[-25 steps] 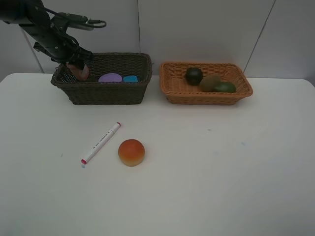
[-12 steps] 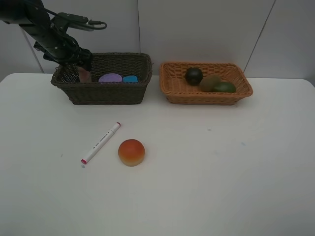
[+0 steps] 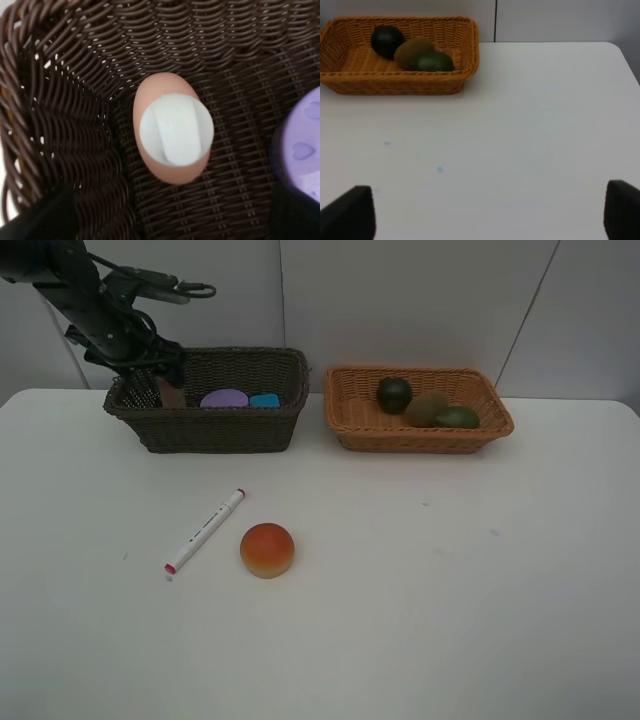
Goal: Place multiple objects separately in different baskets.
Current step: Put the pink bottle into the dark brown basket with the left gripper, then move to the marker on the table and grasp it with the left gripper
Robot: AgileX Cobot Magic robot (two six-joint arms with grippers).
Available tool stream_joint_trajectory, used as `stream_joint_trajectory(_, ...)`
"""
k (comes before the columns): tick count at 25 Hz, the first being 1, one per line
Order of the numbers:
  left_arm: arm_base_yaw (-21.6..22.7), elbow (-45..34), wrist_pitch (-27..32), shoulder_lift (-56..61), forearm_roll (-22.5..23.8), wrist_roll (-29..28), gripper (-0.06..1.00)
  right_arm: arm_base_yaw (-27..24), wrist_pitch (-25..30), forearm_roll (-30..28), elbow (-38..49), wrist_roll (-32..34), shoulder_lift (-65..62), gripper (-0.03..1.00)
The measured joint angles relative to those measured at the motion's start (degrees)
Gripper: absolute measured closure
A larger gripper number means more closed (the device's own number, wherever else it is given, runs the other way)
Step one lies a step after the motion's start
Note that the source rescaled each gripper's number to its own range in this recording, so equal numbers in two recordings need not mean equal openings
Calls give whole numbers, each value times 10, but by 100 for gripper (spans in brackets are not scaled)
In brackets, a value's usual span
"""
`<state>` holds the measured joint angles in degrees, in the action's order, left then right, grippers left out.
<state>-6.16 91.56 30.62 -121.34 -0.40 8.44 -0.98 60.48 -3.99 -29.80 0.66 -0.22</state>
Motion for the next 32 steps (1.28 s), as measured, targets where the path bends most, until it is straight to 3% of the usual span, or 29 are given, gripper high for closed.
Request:
stream_joint_trajectory(10,-7,0,77,80,4,0,-5,0,0,0,0,0,0,-3)
stream_joint_trajectory(22,-93,-2,211,146,4,-21,-5,0,0,0,0,0,0,-3)
stream_joint_trajectory(26,-134,-60,194,180,4,-25,-5,0,0,0,0,0,0,-3)
stream_joint_trajectory(32,-154,-176,138,217,-24,-40,-5,0,0,0,0,0,0,-3)
